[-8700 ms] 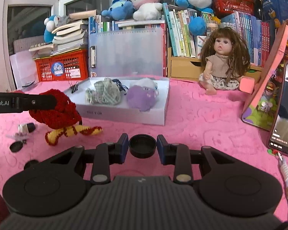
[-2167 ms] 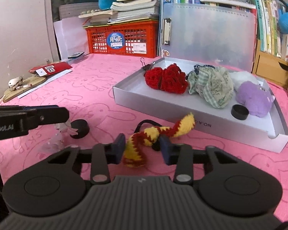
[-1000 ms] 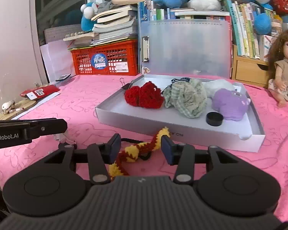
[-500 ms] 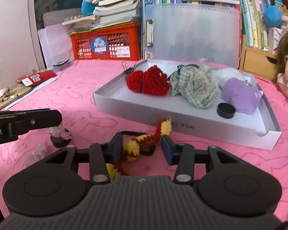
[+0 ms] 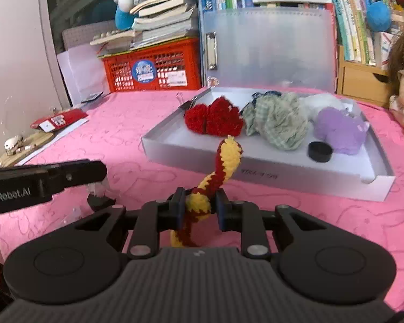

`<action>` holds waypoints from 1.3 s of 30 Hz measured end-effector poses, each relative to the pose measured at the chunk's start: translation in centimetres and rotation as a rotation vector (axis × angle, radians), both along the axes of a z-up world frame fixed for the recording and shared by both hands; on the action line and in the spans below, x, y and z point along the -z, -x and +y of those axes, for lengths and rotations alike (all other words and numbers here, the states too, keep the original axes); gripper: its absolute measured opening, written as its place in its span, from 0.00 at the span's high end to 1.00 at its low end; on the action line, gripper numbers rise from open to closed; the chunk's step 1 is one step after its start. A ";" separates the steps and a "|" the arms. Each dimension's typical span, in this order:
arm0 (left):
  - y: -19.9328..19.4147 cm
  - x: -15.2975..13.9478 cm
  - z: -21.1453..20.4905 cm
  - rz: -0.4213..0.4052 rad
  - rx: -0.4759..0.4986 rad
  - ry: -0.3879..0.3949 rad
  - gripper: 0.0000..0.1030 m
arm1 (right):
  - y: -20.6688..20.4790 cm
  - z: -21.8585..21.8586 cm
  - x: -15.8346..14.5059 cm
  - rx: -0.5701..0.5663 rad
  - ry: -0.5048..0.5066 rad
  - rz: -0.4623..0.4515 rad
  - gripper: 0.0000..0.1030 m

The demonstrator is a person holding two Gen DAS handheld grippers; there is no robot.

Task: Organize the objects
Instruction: 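Carry the doll figure into the box with left tool while right tool carries the snake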

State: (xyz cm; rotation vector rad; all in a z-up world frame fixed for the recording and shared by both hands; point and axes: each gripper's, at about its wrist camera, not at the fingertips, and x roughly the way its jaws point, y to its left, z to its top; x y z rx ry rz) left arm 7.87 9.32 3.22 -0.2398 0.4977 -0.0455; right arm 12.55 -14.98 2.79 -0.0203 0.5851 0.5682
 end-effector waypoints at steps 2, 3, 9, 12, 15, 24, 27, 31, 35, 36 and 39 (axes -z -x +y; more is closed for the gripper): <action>-0.5 -0.3 -0.1 -0.002 0.009 0.009 0.82 | -0.3 -0.6 -0.5 0.011 -0.012 -0.003 0.74; -0.8 -0.5 -0.2 -0.004 0.014 0.014 0.82 | -0.4 -0.9 -0.8 0.024 -0.020 -0.006 0.74; -3.1 -1.6 -1.2 -0.009 0.058 0.015 0.82 | -2.0 -3.5 -2.0 0.111 -0.044 -0.022 0.74; -4.6 -2.1 -1.6 -0.015 0.063 0.010 0.82 | -2.8 -4.9 -2.4 0.159 -0.057 -0.023 0.74; -6.5 -2.4 -2.0 -0.008 0.061 0.020 0.82 | -3.7 -6.0 -2.8 0.199 -0.062 -0.026 0.74; -11.7 -2.1 -3.2 0.027 0.047 0.001 0.82 | -5.9 -7.7 -2.6 0.284 -0.074 -0.020 0.74; -13.0 -1.6 -3.6 0.046 0.045 -0.011 0.82 | -6.4 -8.0 -2.4 0.299 -0.071 -0.018 0.74; -14.6 -0.7 -4.0 0.078 0.043 -0.023 0.82 | -6.8 -8.2 -2.1 0.312 -0.052 -0.022 0.74; -15.6 0.1 -4.4 0.102 0.040 -0.026 0.82 | -7.2 -8.5 -1.8 0.323 -0.046 -0.019 0.74; -15.8 0.2 -4.5 0.106 0.039 -0.029 0.82 | -7.3 -8.5 -1.7 0.324 -0.047 -0.017 0.74; -16.4 0.7 -4.8 0.118 0.037 -0.038 0.82 | -7.6 -8.5 -1.5 0.327 -0.047 -0.010 0.74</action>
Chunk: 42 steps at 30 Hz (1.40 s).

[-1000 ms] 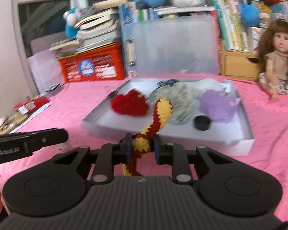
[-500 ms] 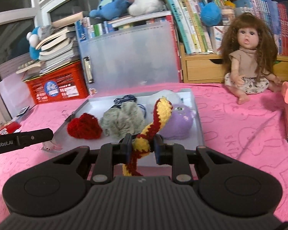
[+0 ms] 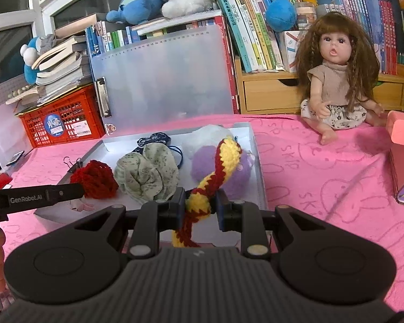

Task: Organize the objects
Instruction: 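Carry the doll figure into the box with left tool while right tool carries the snake, then open both tools to release the doll figure and snake in the box, then withdraw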

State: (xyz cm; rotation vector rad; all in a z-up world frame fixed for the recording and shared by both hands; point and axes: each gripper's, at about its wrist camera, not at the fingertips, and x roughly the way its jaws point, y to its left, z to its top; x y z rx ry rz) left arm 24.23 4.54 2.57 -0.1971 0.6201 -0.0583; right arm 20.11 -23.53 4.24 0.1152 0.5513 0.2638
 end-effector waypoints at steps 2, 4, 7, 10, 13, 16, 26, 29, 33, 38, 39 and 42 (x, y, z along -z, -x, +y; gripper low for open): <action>-0.4 0.2 -0.1 0.007 0.000 -0.005 0.82 | -0.2 0.0 0.2 0.000 0.000 0.003 0.74; -0.9 0.4 -0.1 0.017 -0.001 -0.006 0.82 | -0.4 0.0 0.3 -0.002 0.002 0.006 0.74; -1.6 0.8 -0.2 0.035 -0.009 -0.005 0.82 | -0.8 0.1 0.6 -0.005 0.002 0.015 0.74; -2.2 1.0 -0.3 0.040 -0.012 -0.014 0.82 | -1.2 0.1 0.9 -0.003 -0.004 0.026 0.74; -2.5 1.0 -0.4 0.040 -0.009 -0.027 0.82 | -1.5 0.1 1.2 -0.001 -0.011 0.035 0.74; -2.8 1.1 -0.5 0.042 -0.009 -0.033 0.82 | -1.7 0.1 1.4 -0.001 -0.014 0.041 0.74; -2.7 1.0 -0.8 0.038 0.002 -0.039 0.80 | -1.8 0.1 1.6 -0.012 -0.023 0.047 0.73; -2.4 0.7 -1.0 0.027 0.008 -0.041 0.71 | -1.7 0.0 1.5 -0.009 -0.026 0.043 0.68; -1.9 0.1 -1.2 0.010 0.018 -0.052 0.62 | -1.4 -0.2 1.3 -0.007 -0.031 0.036 0.49; -0.8 -0.6 -1.3 -0.014 0.035 -0.065 0.53 | -0.7 -0.5 0.8 -0.015 -0.044 0.017 0.37; -0.5 -0.8 -1.3 -0.019 0.038 -0.065 0.52 | -0.6 -0.5 0.7 -0.017 -0.048 0.013 0.35; 0.2 -1.2 -1.0 -0.025 0.045 -0.054 0.49 | 0.0 -0.6 0.3 -0.025 -0.053 0.006 0.30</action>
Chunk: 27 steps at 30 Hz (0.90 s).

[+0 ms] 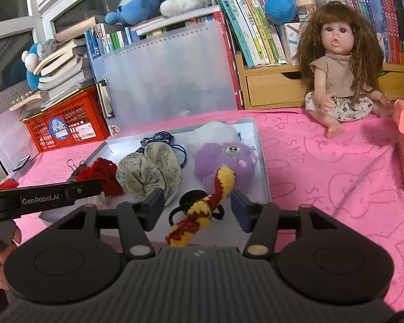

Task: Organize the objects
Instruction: 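Open both tools to release the doll figure and snake in the box, then withdraw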

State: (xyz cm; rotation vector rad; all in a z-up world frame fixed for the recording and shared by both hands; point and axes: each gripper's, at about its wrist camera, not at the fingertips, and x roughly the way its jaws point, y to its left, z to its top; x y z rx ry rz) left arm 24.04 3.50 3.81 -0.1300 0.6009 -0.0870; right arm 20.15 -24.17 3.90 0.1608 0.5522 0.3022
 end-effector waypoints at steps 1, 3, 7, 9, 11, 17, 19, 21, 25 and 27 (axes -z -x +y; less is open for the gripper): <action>0.3 -0.1 0.2 -0.003 0.001 0.005 0.49 | 0.2 0.0 -0.1 -0.003 -0.001 -0.003 0.29; 1.0 -0.4 0.4 -0.009 0.003 0.014 0.46 | 0.7 -0.2 -0.4 -0.007 0.000 -0.012 0.27; 2.8 -0.9 0.7 -0.025 0.025 0.009 0.43 | 1.9 -0.6 -1.0 -0.021 0.006 -0.035 0.24; 3.7 -1.2 0.8 -0.035 0.037 0.005 0.41 | 2.4 -0.8 -1.2 -0.027 0.008 -0.041 0.24; 4.7 -1.4 1.0 -0.044 0.048 0.008 0.40 | 3.0 -1.1 -1.4 -0.037 0.004 -0.045 0.23; 7.8 -2.2 1.4 -0.078 0.072 0.003 0.35 | 4.9 -1.3 -1.5 -0.073 0.003 -0.053 0.21; 8.9 -2.3 1.7 -0.085 0.075 -0.001 0.34 | 5.5 -1.2 -1.5 -0.092 0.001 -0.052 0.21; 9.9 -2.4 2.1 -0.088 0.072 0.001 0.34 | 6.3 -1.1 -1.4 -0.111 0.003 -0.052 0.21; 11.7 -2.3 3.0 -0.085 0.058 0.013 0.33 | 7.9 -0.7 -1.3 -0.158 0.012 -0.059 0.20; 12.6 -2.3 3.3 -0.086 0.052 0.012 0.33 | 8.8 -0.4 -1.2 -0.183 0.019 -0.062 0.20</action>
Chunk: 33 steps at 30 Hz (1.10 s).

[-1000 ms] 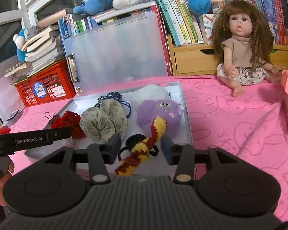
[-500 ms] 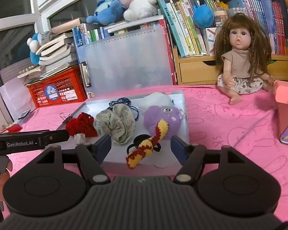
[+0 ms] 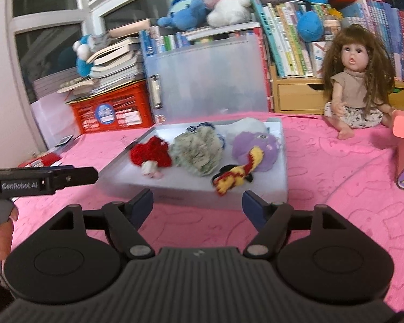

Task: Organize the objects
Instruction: 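Open both tools to release the doll figure and snake in the box, then withdraw, then move the left tool to the clear bow bottle while right tool approaches a black lid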

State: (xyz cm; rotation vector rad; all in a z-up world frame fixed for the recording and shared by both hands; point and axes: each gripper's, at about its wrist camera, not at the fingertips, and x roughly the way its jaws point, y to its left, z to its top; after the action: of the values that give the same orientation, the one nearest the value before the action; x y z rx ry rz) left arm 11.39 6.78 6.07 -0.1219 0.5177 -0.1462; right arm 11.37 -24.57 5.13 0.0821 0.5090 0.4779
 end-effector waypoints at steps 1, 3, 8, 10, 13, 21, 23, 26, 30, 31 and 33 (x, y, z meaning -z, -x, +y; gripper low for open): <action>0.5 0.0 0.1 -0.002 -0.002 -0.002 0.33 | 0.4 0.2 0.0 -0.013 0.005 -0.003 0.20; 1.6 0.1 0.3 -0.007 -0.007 -0.010 0.33 | 1.3 0.6 0.1 -0.038 0.017 -0.011 0.19; 3.9 0.7 0.7 0.003 -0.007 -0.016 0.33 | 3.2 1.7 0.4 -0.105 0.039 -0.021 0.17; 4.8 1.1 0.9 0.014 -0.011 -0.016 0.33 | 3.7 2.2 0.6 -0.128 0.049 -0.021 0.17; 6.0 1.8 1.3 0.028 -0.024 -0.015 0.33 | 4.4 2.9 1.0 -0.157 0.056 -0.015 0.17; 7.2 3.4 2.6 0.074 -0.072 0.023 0.33 | 5.8 4.0 1.9 -0.209 0.054 0.002 0.17; 7.3 3.7 2.8 0.081 -0.079 0.034 0.33 | 6.2 4.3 2.2 -0.219 0.060 0.003 0.17; 7.5 4.0 2.8 0.085 -0.080 0.043 0.33 | 6.7 4.9 2.6 -0.233 0.077 -0.001 0.17; 7.3 4.5 2.2 0.094 -0.078 0.043 0.33 | 7.5 5.6 3.2 -0.265 0.106 -0.011 0.16; 7.2 4.7 2.2 0.100 -0.083 0.046 0.33 | 7.7 5.8 3.3 -0.273 0.113 -0.014 0.16; 7.1 5.1 2.1 0.103 -0.094 0.050 0.33 | 7.9 6.3 3.6 -0.287 0.129 -0.020 0.15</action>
State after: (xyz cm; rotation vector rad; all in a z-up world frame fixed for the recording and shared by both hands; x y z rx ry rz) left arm 4.24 8.87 1.02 -0.2029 0.6100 -0.0609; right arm 3.46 -18.31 1.54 -0.1217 0.5334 0.7240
